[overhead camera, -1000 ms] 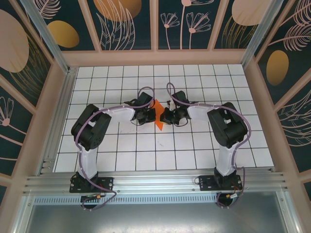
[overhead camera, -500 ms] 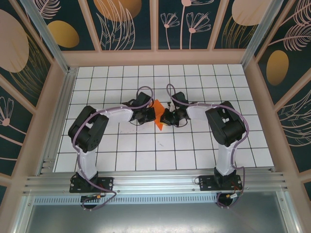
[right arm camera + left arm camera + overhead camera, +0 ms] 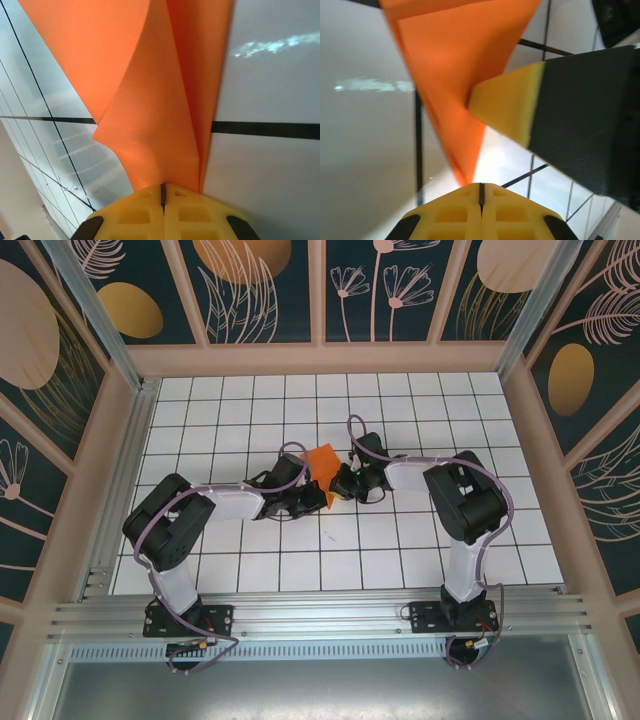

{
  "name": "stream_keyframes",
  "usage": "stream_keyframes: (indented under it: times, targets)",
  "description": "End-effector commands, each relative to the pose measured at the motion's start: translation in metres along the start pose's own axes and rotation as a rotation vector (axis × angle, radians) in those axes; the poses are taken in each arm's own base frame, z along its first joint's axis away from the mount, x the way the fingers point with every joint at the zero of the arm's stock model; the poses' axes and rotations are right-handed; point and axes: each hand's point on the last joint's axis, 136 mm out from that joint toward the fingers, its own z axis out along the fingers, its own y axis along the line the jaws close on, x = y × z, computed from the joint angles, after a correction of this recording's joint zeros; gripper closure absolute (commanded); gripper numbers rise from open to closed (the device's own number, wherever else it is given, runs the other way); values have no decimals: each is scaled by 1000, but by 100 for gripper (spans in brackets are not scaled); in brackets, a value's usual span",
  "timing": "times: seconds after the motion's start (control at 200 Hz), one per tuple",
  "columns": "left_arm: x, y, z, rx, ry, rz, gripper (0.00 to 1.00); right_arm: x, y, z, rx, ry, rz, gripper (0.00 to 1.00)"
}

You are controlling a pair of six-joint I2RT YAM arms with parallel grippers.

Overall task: Fold a paper plane with a square sheet of paper (pick it up from the middle)
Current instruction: Third fold the triangle at the center of the table.

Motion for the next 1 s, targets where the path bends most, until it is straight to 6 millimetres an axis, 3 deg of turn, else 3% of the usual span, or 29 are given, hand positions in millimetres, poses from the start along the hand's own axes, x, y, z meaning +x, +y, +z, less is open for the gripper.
stream_keyframes:
  times: [0.0,0.24,0.626,0.996]
  targets:
    - [-5,-16,5,86,-8,-20,97,10,-20,4,58,2,88,100]
    - [-3,5,15,5,1,-37,99,12,-18,4,36,8,119,100]
    - [-4,23,24,-90,3,-33,100,11,-16,4,33,10,112,100]
    - [20,83,15,-319,72,-9,100,-14,5,-2,-46,-38,-135,100]
